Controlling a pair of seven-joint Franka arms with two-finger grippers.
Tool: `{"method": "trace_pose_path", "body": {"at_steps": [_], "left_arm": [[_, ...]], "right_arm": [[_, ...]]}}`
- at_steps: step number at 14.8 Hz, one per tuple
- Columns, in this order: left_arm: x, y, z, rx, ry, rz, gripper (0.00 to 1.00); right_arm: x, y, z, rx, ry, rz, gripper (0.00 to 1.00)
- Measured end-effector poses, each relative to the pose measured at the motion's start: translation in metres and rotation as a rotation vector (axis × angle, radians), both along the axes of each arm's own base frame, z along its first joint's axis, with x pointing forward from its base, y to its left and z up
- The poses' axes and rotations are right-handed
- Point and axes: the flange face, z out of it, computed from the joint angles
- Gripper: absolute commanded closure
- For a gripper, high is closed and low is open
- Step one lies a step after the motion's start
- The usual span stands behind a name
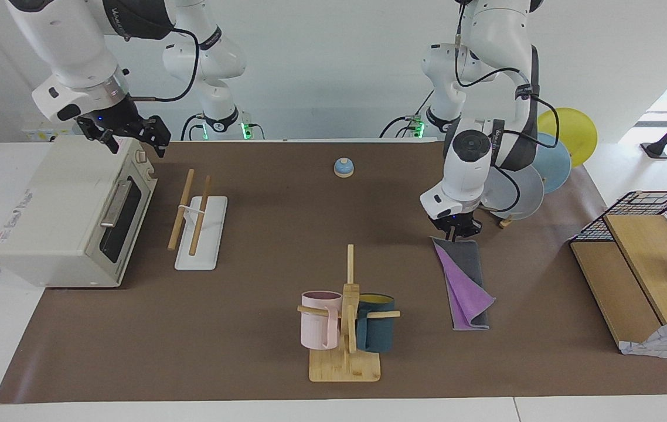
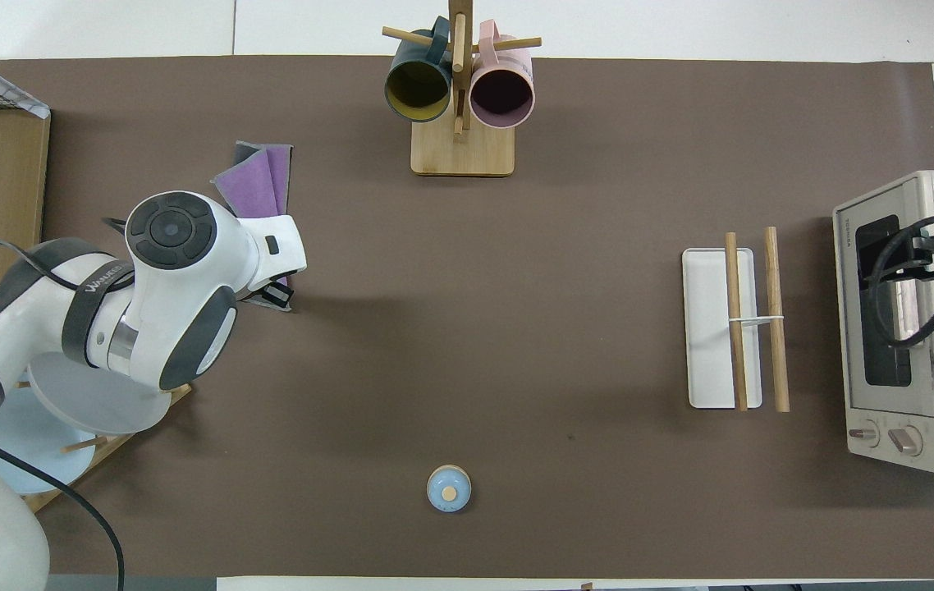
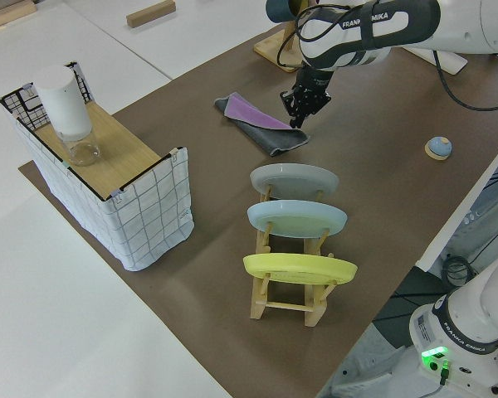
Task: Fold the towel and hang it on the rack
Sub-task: 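Lift the towel edge with the left gripper and fold it over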
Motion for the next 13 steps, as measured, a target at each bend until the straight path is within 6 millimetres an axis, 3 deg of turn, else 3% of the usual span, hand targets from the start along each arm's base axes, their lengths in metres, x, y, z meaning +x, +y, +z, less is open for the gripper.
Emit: {"method": "trace_pose_path", "body": {"at_steps": [3, 5, 8, 13], "left_arm": [[0.000, 0.000, -0.001, -0.002, -0.005, 0.008, 0.00], [0.004, 0.010, 0.000, -0.009, -0.011, 0.038, 0.00], [0.020, 0.042, 0.005, -0.125, -0.029, 0.170, 0.00], [0.041, 0.115, 0.006, -0.358, -0.022, 0.299, 0.00]], "right_arm": [[0.000, 0.000, 0.000, 0.000, 0.000, 0.000, 0.00], [0.000, 0.000, 0.000, 0.000, 0.000, 0.000, 0.00], [0.000, 0.000, 0.000, 0.000, 0.000, 0.000, 0.00], [0.000, 0.000, 0.000, 0.000, 0.000, 0.000, 0.00]]}}
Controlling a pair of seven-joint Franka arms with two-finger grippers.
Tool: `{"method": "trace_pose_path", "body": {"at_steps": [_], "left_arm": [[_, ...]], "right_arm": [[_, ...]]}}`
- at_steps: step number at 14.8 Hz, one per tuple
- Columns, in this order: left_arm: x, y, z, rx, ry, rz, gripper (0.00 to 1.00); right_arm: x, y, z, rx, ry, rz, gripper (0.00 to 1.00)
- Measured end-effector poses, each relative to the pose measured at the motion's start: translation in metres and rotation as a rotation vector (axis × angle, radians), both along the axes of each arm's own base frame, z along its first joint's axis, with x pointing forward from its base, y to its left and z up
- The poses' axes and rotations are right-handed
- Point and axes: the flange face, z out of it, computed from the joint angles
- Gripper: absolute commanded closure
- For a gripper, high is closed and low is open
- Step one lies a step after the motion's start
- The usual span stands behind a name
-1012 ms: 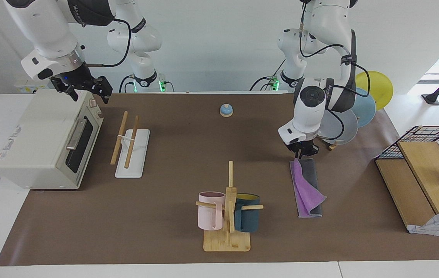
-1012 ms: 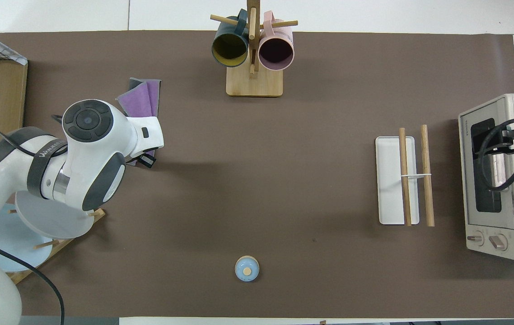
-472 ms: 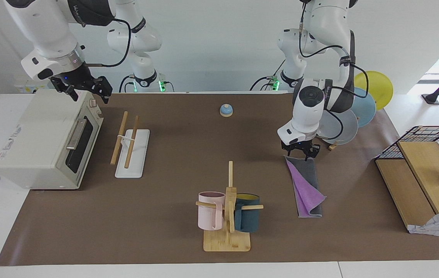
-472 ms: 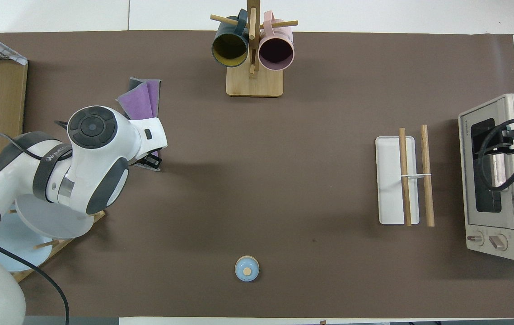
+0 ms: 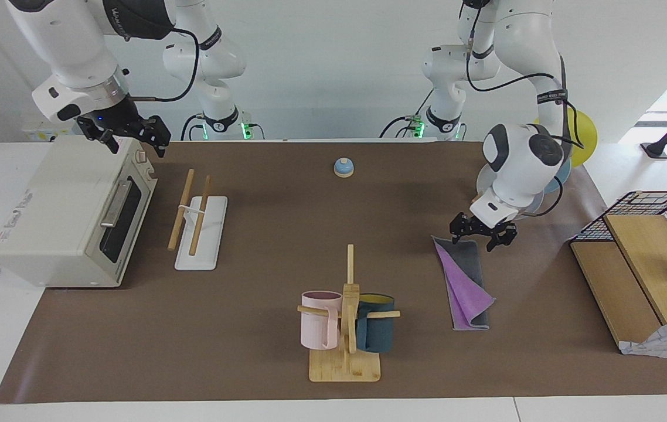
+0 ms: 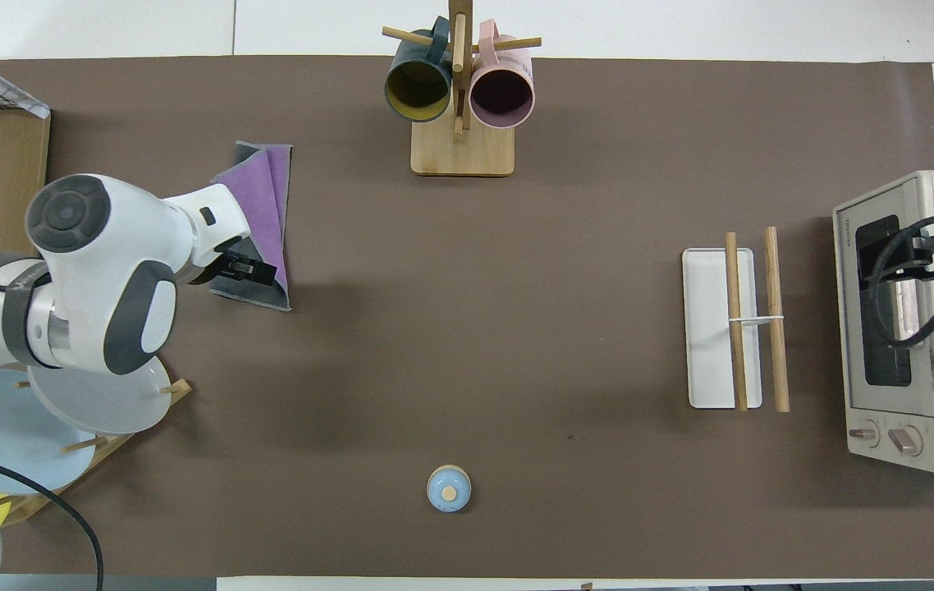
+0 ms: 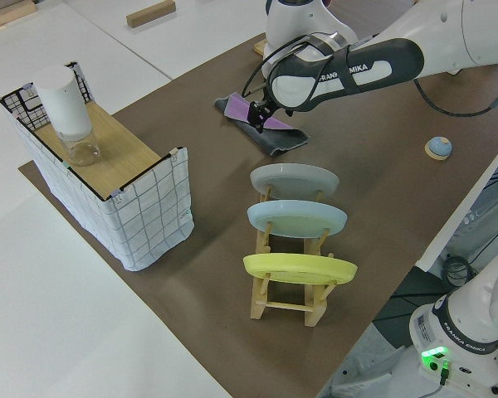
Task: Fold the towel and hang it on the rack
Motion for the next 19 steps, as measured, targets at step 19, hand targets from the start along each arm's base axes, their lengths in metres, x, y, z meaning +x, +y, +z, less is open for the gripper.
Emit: {"method": "trace_pose_path", "body": {"at_steps": [19], "left_arm": [[0.043, 0.020, -0.053, -0.107, 0.068, 0.016, 0.23]], "right_arm": [[0.000, 0.000, 0.000, 0.000, 0.000, 0.000, 0.00]]}}
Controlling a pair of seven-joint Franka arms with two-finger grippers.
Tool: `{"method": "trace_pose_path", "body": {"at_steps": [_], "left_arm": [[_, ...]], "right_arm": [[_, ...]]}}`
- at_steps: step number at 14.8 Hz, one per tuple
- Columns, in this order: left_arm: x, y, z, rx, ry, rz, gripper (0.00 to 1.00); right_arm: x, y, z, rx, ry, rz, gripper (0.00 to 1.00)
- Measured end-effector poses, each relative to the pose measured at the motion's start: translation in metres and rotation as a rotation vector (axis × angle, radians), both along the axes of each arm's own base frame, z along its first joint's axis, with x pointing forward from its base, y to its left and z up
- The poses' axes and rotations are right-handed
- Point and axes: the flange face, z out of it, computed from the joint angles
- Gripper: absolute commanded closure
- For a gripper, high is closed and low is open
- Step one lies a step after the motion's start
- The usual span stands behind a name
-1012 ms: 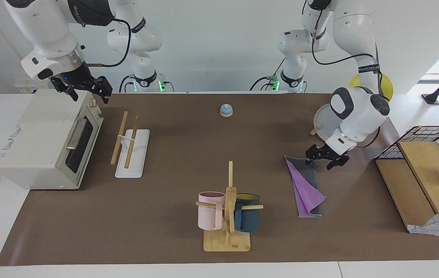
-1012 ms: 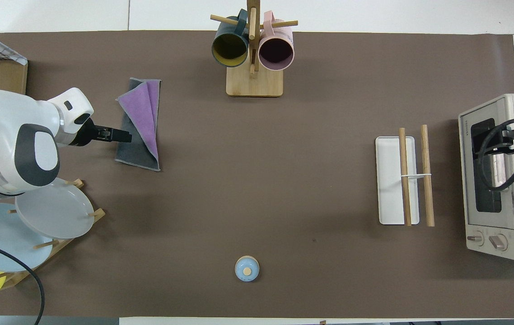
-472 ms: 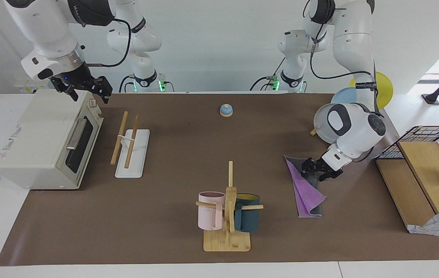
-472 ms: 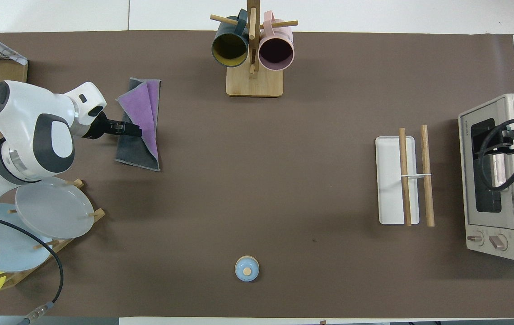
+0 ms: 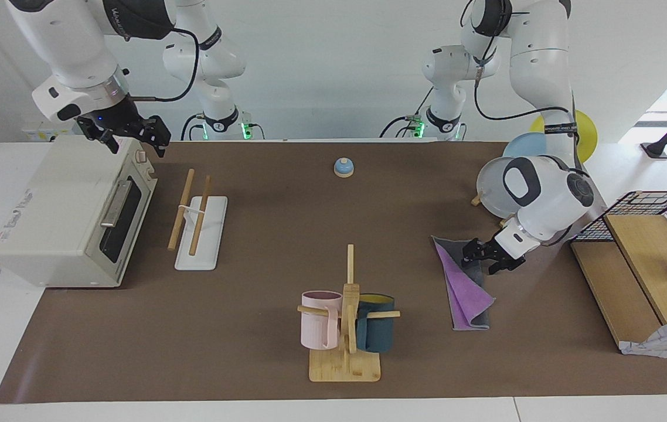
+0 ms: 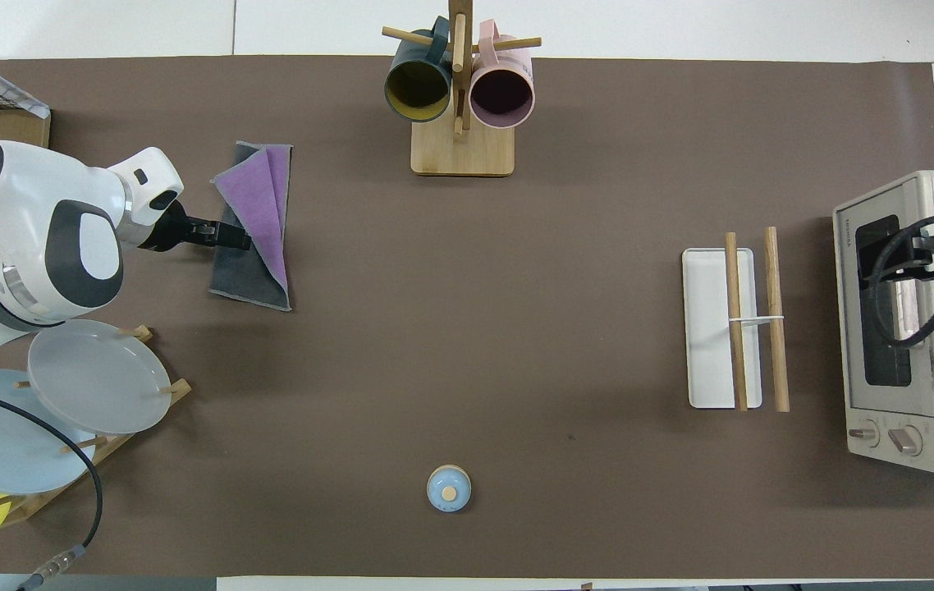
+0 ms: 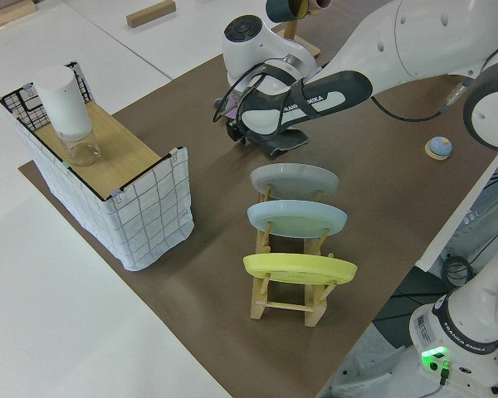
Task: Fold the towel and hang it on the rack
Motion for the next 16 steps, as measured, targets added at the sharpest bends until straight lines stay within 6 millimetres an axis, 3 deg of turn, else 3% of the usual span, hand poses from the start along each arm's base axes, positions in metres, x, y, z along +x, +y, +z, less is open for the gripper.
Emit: {"method": "trace_pose_path", "body": {"at_steps": [8, 13, 16], "left_arm": [[-0.0030, 0.0001, -0.0010, -0.007, 0.031, -0.024, 0.29], [-0.0032, 0.0036, -0.0018, -0.006, 0.029, -0.032, 0.59], [-0.0057, 0.0052, -0.0056, -0.006, 0.033, -0.043, 0.85]], "right_arm": [[0.0000, 0.0000, 0.0000, 0.000, 0.000, 0.000, 0.00], [0.0000, 0.0000, 0.0000, 0.000, 0.000, 0.000, 0.00], [0.0000, 0.0000, 0.0000, 0.000, 0.000, 0.000, 0.00]]}}
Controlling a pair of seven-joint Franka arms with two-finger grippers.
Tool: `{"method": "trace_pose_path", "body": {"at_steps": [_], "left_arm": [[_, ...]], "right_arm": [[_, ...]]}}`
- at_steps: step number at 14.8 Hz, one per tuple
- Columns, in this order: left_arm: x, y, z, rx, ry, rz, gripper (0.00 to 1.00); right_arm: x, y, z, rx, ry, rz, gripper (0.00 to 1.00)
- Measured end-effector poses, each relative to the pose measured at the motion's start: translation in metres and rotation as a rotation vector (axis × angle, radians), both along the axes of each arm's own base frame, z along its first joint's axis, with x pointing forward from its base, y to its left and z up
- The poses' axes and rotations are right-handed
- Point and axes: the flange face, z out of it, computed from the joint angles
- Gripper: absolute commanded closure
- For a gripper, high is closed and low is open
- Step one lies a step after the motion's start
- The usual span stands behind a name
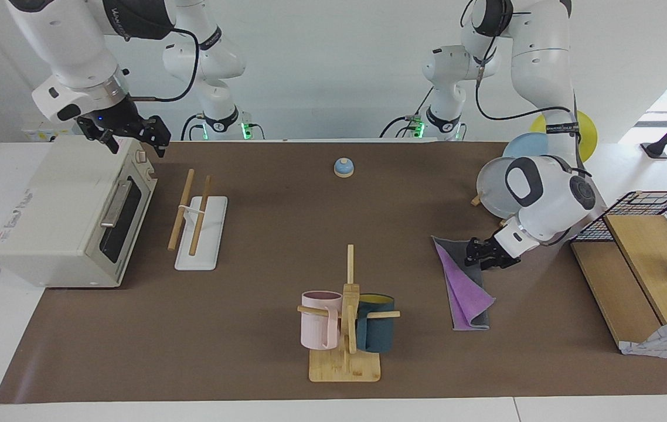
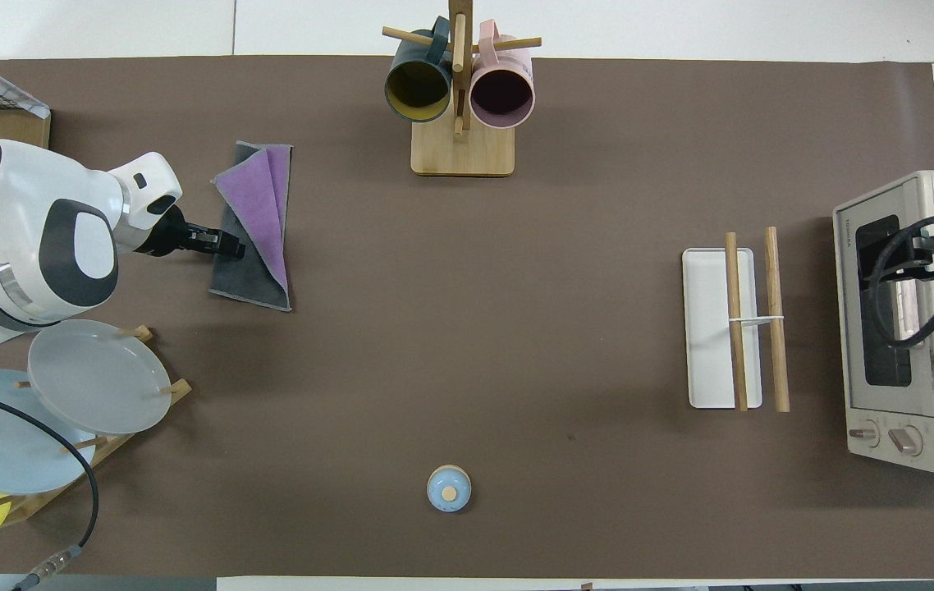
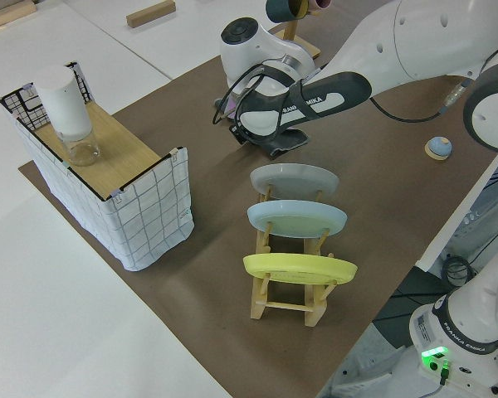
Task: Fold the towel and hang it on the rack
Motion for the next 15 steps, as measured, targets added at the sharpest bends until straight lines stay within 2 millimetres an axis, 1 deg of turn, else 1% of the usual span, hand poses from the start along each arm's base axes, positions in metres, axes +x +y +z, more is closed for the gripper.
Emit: {"method": "trace_pose_path", "body": {"at_steps": [1, 2, 9, 11, 13, 15], "left_arm": [[-0.001, 0.000, -0.001, 0.000, 0.001, -0.002, 0.96], [-0.002, 0.000, -0.002, 0.000, 0.004, -0.003, 1.00], [-0.003, -0.001, -0.002, -0.003, 0.008, -0.003, 1.00], [-0.001, 0.000, 0.002, -0.005, 0.018, 0.016, 1.00], [0.005, 0.001, 0.018, -0.008, 0.043, 0.070, 1.00], [0.010, 0.001, 0.046, 0.001, 0.068, 0.140, 1.00]], "right_arm": [[0.000, 0.000, 0.000, 0.000, 0.000, 0.000, 0.00], [0.000, 0.000, 0.000, 0.000, 0.000, 0.000, 0.00], [0.000, 0.000, 0.000, 0.000, 0.000, 0.000, 0.00], [0.000, 0.000, 0.000, 0.000, 0.000, 0.000, 0.00], [0.000, 0.000, 0.000, 0.000, 0.000, 0.000, 0.00], [0.000, 0.000, 0.000, 0.000, 0.000, 0.000, 0.00]]}}
